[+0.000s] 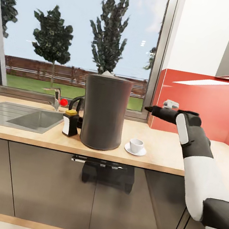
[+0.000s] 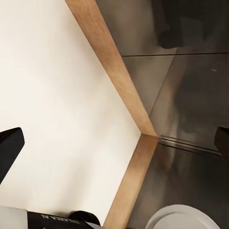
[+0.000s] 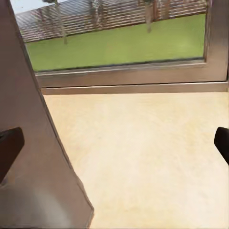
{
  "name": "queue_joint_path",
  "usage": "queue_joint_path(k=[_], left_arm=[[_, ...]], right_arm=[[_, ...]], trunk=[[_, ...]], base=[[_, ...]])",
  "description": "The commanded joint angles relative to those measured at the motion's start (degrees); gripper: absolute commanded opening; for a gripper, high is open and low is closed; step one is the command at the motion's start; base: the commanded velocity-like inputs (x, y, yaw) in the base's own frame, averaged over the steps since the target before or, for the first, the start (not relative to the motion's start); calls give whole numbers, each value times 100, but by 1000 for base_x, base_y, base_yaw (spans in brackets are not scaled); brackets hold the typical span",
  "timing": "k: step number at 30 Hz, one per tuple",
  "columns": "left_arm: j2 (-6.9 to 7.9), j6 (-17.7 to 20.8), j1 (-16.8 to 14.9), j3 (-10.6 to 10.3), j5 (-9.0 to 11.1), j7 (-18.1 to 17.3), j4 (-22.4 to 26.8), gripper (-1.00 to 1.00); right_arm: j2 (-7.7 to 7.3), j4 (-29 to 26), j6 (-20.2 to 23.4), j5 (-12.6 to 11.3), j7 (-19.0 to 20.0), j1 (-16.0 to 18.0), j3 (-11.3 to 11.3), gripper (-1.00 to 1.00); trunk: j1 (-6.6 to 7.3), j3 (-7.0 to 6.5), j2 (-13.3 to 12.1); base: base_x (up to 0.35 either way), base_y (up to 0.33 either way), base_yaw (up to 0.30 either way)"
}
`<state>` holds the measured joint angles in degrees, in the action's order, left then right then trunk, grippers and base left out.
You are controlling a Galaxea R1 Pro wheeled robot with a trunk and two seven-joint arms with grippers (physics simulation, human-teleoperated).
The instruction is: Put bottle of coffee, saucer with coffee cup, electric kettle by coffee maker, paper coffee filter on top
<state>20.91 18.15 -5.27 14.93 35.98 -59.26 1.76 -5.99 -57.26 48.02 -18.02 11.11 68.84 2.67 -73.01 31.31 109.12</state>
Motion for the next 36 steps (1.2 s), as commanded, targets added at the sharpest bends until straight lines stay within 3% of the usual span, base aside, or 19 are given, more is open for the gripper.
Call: queue_joint_path(k=[1, 6, 7, 8, 10, 12, 18, 32, 36], left_arm=[[0, 58, -3, 45, -21, -15, 0, 100], [-5, 58, -3, 45, -21, -15, 0, 100], [-7, 58, -3, 45, -21, -15, 0, 100], [-8, 58, -4, 45, -21, -15, 0, 100], [-8, 58, -3, 45, -21, -15, 0, 100], [-8, 58, -4, 44, -21, -15, 0, 100], [-8, 51, -2, 45, -21, -15, 0, 100], [-8, 49, -3, 39, -21, -15, 0, 100], [-8, 49, -4, 40, -21, -15, 0, 100]], right_arm=[[-36, -740, 43, 38, 102, -425, -3, 100], [-68, -1375, 130, 31, 162, -838, -106, 100], [-74, -1499, 151, 18, 181, -1004, -577, 100], [-76, -1561, 161, 15, 200, -1095, -748, 100], [-76, -1714, 171, 15, 239, -1200, -860, 100], [-77, -2410, 180, 17, 306, -1670, -1012, 100], [-78, -2734, 182, 11, 338, -1969, -1060, 100], [-73, -2779, 165, 9, 346, -2217, -1066, 100], [-69, -2773, 157, 9, 348, -2355, -1066, 100]], trunk=[[1, 7, 3], [1, 7, 3], [1, 7, 3], [1, 7, 3], [1, 7, 3], [1, 7, 3], [1, 7, 3], [1, 7, 3], [1, 7, 3]], base=[[0, 0, 0], [0, 0, 0], [0, 0, 0], [0, 0, 0], [0, 0, 0], [0, 0, 0], [-94, 10, 0], [-300, 76, 0], [-50, 47, 0]])
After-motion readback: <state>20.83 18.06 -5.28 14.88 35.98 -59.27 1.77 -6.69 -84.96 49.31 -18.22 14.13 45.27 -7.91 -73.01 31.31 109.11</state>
